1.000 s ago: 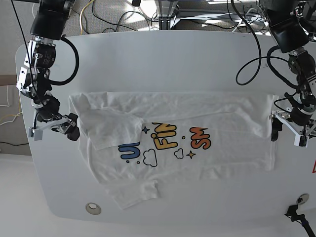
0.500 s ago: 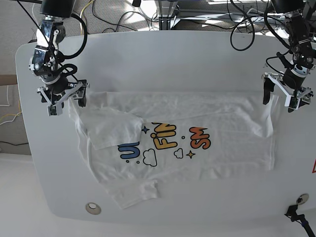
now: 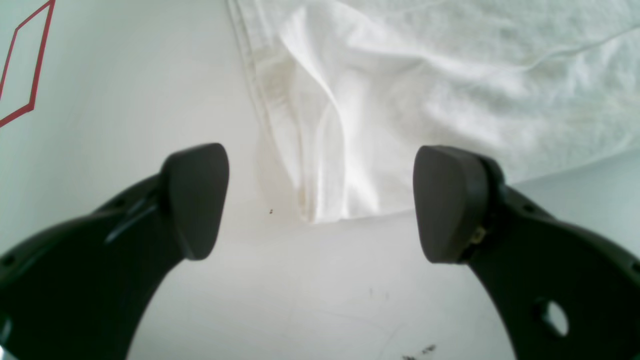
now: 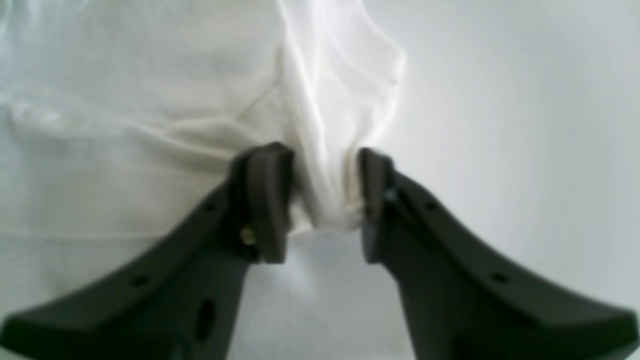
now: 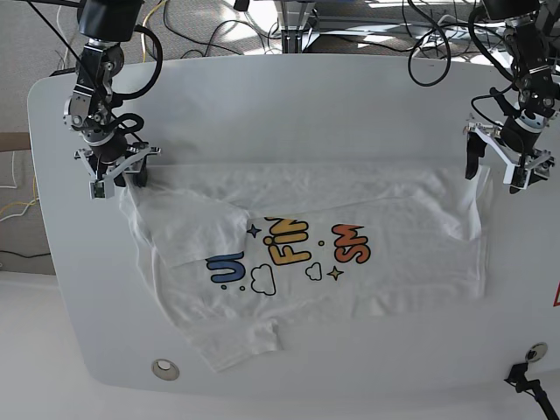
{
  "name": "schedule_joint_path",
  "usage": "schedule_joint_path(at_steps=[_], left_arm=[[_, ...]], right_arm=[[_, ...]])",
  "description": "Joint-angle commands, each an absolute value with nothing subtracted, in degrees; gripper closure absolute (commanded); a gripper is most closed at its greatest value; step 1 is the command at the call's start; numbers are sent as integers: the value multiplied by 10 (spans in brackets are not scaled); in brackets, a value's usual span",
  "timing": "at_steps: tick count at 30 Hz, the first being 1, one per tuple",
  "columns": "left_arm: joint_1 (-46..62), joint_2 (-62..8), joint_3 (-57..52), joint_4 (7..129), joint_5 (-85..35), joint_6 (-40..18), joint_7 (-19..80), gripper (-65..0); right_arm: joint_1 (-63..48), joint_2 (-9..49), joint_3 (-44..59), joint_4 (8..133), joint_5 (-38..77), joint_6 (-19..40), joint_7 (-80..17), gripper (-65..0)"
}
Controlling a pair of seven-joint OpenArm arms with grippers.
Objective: Fold the T-shirt properly
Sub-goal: 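Release the fabric and reposition both grippers along the shirt's sides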
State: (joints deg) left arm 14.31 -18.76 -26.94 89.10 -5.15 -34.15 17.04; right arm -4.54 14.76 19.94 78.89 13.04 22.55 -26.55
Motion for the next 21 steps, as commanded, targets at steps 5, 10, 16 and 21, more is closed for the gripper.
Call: schedule_joint_path(at_steps=[5, 10, 16, 21], left_arm=[[113, -195, -272, 863, -59, -339, 157, -545], [89, -196, -271, 799, -59, -339, 157, -547], [73, -196, -268, 744, -60, -340, 155, -548], [50, -195, -256, 710, -60, -340, 153, -545]], right_arm=[[-44, 151, 201, 792, 126, 225, -276, 0], [-44, 151, 201, 791, 126, 225, -276, 0], [-44, 150, 201, 793, 126, 225, -276, 0], [-44, 149, 201, 793, 127, 225, -276, 0]])
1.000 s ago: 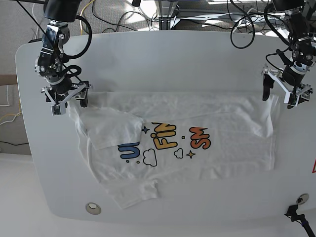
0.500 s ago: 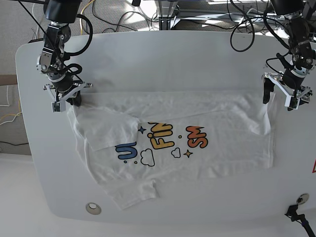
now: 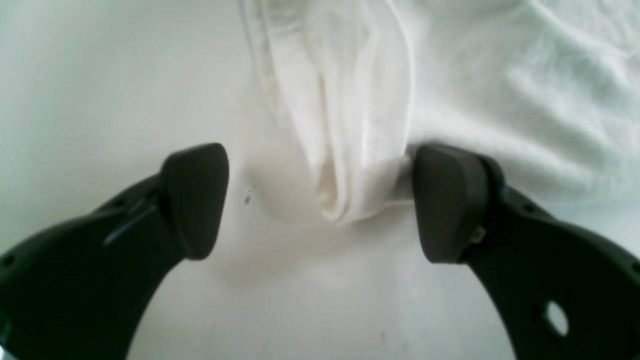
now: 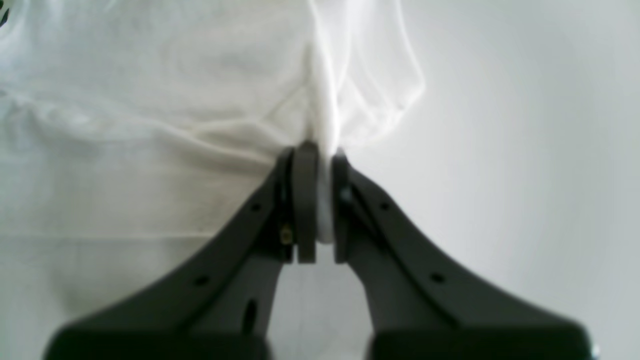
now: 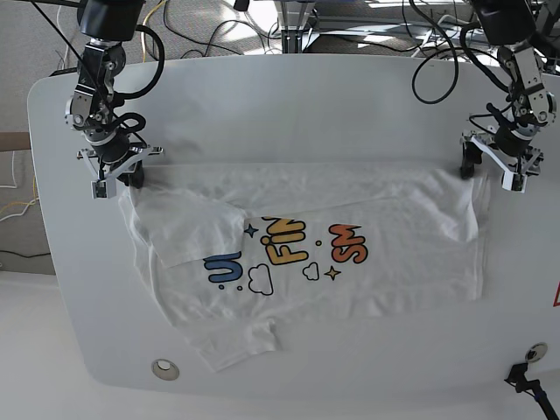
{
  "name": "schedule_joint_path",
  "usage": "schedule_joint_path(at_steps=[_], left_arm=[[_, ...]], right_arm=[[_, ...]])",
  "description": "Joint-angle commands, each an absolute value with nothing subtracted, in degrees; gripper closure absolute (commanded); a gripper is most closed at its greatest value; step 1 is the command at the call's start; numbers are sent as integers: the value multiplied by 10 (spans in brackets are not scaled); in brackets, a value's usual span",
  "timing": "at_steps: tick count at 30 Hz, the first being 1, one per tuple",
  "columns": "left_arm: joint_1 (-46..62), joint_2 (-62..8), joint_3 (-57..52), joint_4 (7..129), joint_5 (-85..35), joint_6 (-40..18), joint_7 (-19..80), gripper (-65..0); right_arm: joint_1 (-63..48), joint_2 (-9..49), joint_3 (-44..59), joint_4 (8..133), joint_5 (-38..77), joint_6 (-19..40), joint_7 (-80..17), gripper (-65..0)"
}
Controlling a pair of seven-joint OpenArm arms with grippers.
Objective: Fold the T-shirt properly
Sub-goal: 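Release the fabric and reposition both grippers along the shirt's sides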
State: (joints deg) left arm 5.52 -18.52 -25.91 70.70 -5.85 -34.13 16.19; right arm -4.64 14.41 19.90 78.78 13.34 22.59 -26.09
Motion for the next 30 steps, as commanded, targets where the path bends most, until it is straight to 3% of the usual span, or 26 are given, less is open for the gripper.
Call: schedule_joint_path(at_steps=[1, 3, 4, 6, 9, 10, 16, 30], left_arm=[[49, -195, -256, 709, -60, -340, 153, -545], [49, -195, -255, 710, -60, -340, 153, -526], [49, -195, -253, 710, -60, -340, 153, -481], [44, -194, -253, 710, -60, -340, 153, -324], [37, -185, -254, 708, -58, -340, 153, -35], [38, -184, -254, 709, -58, -340, 153, 0], [75, -185, -255, 741, -58, -340, 156, 0], [329, -182, -294, 945, -60, -340, 156, 0]], right_arm=[[-44, 143, 201, 793, 127, 225, -276, 0], [-44, 140, 201, 793, 126, 225, -276, 0], [-44, 139, 201, 793, 126, 225, -276, 0], [-44, 139, 201, 793, 126, 225, -276, 0], [-44, 139, 201, 794, 126, 225, -276, 0], [-47, 139, 201, 796, 126, 225, -276, 0], [-100, 138, 202, 873, 127, 225, -300, 0], [-325, 130, 238, 1049, 126, 225, -315, 0]])
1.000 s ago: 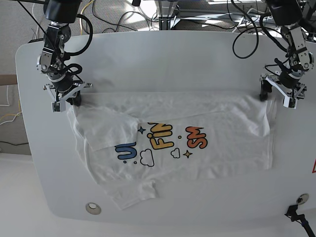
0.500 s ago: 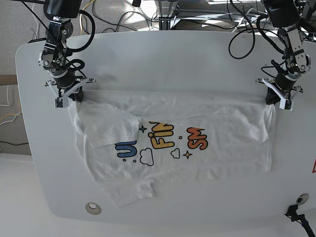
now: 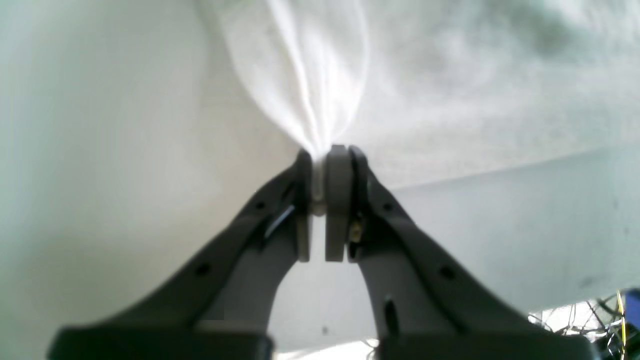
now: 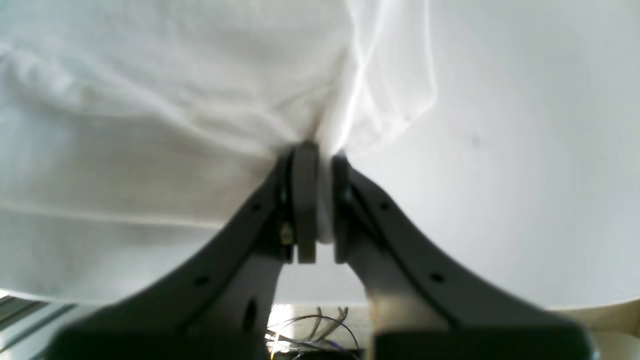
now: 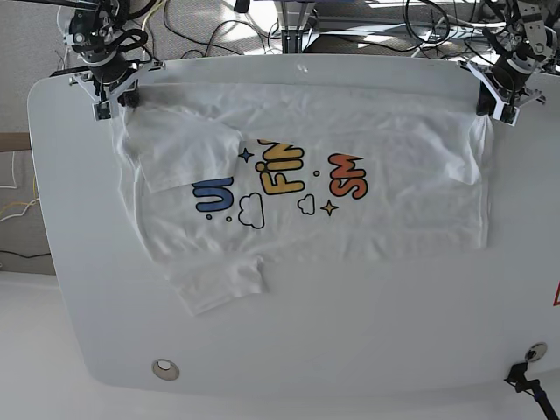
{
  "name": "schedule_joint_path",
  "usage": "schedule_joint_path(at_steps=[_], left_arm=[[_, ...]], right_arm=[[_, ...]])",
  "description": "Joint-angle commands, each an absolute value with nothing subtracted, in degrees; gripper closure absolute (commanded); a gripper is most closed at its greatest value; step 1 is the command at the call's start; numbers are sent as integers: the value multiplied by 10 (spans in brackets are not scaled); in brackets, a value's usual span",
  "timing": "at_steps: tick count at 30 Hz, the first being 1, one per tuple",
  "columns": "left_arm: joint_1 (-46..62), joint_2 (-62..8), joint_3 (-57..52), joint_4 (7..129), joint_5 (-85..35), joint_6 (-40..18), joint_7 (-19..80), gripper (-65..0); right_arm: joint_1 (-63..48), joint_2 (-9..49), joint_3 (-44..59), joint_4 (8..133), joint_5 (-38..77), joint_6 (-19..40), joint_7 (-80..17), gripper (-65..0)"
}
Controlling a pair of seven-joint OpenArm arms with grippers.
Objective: Fold the T-shirt properly
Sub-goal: 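Release the fabric and reposition both grippers along the shirt's sides, then move both grippers to the hem and grasp the hem edge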
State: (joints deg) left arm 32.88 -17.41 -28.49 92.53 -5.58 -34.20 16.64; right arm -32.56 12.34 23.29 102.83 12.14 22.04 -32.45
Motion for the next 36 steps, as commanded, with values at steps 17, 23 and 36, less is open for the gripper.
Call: schedule_joint_path(at_steps=[17, 23, 36], left_arm=[[409, -182, -322, 975, -61, -400, 196, -131], [408, -188, -331, 975, -61, -400, 196, -462], [165, -194, -382, 989, -56, -400, 270, -475]], right_arm=[[-376, 123, 255, 1072, 127, 224, -315, -85], [-376, 101, 277, 1101, 127, 224, -313, -358], [-225, 102, 274, 1109, 123, 224, -360, -409]])
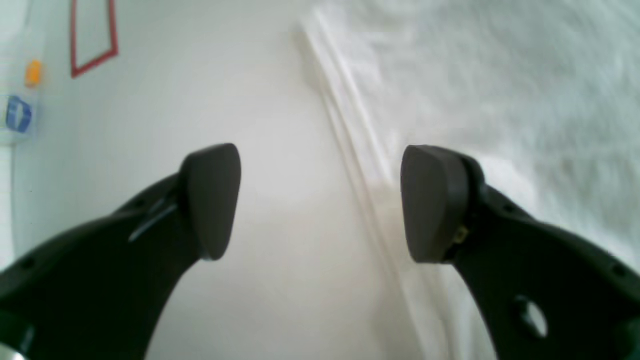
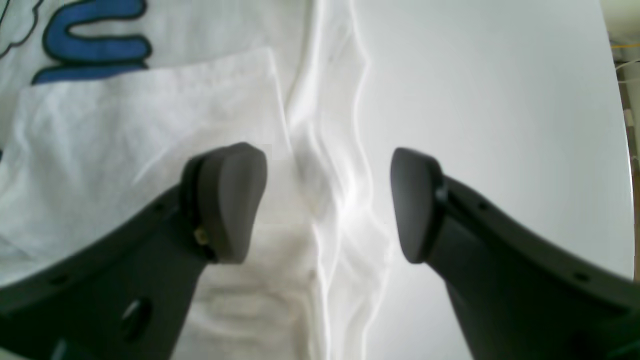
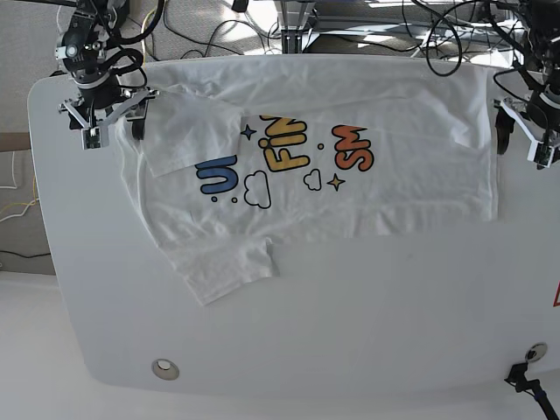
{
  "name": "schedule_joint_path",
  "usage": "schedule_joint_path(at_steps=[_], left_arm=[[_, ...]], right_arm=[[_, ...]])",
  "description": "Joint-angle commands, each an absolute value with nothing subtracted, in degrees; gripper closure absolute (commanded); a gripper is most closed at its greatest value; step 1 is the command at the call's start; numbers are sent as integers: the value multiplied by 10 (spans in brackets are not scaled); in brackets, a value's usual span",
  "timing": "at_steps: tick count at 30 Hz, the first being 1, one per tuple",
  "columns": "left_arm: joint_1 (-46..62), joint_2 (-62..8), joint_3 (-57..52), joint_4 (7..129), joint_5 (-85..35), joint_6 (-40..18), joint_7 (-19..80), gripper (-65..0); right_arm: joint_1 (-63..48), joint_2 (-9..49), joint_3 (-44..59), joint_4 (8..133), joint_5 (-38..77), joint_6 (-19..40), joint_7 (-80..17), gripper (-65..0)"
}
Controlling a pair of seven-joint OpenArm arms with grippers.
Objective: Fold the T-shirt properly
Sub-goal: 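Move both grippers to the hem and grasp the hem edge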
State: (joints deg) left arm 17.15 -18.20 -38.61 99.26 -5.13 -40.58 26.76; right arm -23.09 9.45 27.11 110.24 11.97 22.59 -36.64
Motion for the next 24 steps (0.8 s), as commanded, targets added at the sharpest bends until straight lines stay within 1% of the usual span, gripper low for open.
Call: schedule_joint_path(at_steps=[1, 7, 12, 17, 21, 24], left_arm=[[136, -194, -374, 975, -56, -400, 283, -475], [5, -193, -330, 850, -55, -400, 297, -475], [-79, -195, -316, 734, -55, -400, 295, -475], [-129, -196, -287, 655, -54, -400, 284, -475], [-153, -192, -284, 598, 9, -400, 239, -475], [-162, -192, -286, 562, 27, -400, 220, -475]], right_arm=[[-207, 102, 273, 1103, 123, 224, -369, -409], [-109, 102, 238, 1042, 121, 224, -385, -409], [-45, 102, 220, 977, 121, 224, -385, -409], [0, 102, 220, 924, 121, 224, -385, -409], [21, 102, 220, 899, 120, 224, -385, -409], [22, 102, 220, 896, 95, 224, -382, -409]])
